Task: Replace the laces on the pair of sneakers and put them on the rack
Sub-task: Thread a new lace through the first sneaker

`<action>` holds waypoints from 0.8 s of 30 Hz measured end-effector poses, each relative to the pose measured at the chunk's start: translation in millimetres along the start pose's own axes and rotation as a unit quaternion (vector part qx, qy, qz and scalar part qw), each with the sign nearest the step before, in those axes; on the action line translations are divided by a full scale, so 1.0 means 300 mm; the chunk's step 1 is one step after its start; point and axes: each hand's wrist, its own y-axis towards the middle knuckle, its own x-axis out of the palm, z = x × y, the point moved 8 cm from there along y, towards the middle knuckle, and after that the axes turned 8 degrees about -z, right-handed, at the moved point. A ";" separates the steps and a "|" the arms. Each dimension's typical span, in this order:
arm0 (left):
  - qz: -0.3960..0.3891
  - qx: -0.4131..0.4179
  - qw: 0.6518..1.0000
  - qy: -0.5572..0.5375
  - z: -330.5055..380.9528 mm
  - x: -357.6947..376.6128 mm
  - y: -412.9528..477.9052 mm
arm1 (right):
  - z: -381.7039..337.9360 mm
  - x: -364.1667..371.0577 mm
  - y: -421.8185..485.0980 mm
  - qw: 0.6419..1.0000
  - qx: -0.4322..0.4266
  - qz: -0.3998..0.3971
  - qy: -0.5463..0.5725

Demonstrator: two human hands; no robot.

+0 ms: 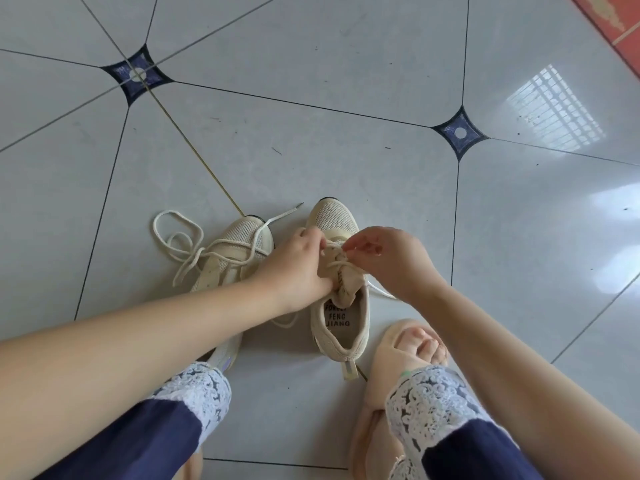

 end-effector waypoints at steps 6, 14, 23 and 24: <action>0.011 0.012 1.000 -0.020 -0.004 0.005 -0.016 | -0.036 0.030 0.022 0.998 -0.019 -0.039 -0.046; -0.016 0.029 0.999 0.016 0.012 0.009 -0.032 | -0.037 0.041 0.010 0.991 -0.039 -0.055 -0.118; 0.022 0.088 0.995 0.027 0.008 -0.005 -0.063 | 0.013 0.076 -0.009 0.998 -0.015 -0.047 0.045; 0.030 0.096 0.995 0.025 0.008 -0.007 -0.068 | 0.026 0.085 -0.014 0.994 -0.004 -0.058 0.098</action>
